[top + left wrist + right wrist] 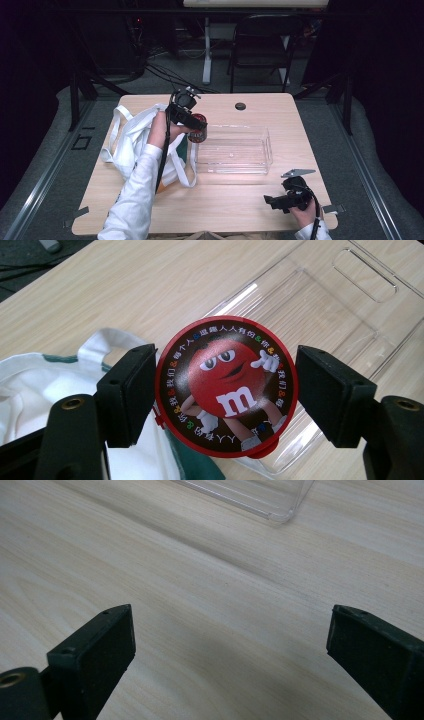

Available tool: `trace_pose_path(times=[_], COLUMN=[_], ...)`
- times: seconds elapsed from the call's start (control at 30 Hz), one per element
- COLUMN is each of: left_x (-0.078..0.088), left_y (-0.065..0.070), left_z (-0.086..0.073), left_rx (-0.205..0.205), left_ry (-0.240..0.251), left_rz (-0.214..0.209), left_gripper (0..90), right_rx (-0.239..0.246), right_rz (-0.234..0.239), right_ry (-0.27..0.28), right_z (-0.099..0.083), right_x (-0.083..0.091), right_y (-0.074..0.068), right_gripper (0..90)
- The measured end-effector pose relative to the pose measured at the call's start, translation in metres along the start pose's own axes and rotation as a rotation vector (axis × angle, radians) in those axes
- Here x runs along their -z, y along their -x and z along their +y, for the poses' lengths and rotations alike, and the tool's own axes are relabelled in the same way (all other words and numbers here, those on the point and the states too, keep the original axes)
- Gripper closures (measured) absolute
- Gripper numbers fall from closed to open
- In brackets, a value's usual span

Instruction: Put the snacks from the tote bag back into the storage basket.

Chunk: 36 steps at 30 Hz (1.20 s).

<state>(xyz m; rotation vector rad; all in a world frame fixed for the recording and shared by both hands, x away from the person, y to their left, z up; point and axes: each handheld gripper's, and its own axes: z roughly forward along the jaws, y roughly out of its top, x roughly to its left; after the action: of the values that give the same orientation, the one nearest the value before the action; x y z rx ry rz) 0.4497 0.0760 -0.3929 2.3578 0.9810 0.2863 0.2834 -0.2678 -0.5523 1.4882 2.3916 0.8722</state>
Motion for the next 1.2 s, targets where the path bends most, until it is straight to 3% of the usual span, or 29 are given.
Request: trace_pose_path(times=[0.53,1.2], left_x=[-0.02,-0.046], left_y=[0.016,0.027], left_z=[-0.001,-0.012], left_rx=[-0.038,-0.043], left_ry=[-0.013,-0.041], left_rz=[-0.048,-0.086], left_gripper=[27.4,27.4], right_rx=[0.004,0.004], right_rz=[0.001,0.001], right_ry=[-0.004,-0.004], right_z=[0.0,0.0], right_x=[0.0,0.0], right_y=[0.0,0.0], right_gripper=[5.2,5.2])
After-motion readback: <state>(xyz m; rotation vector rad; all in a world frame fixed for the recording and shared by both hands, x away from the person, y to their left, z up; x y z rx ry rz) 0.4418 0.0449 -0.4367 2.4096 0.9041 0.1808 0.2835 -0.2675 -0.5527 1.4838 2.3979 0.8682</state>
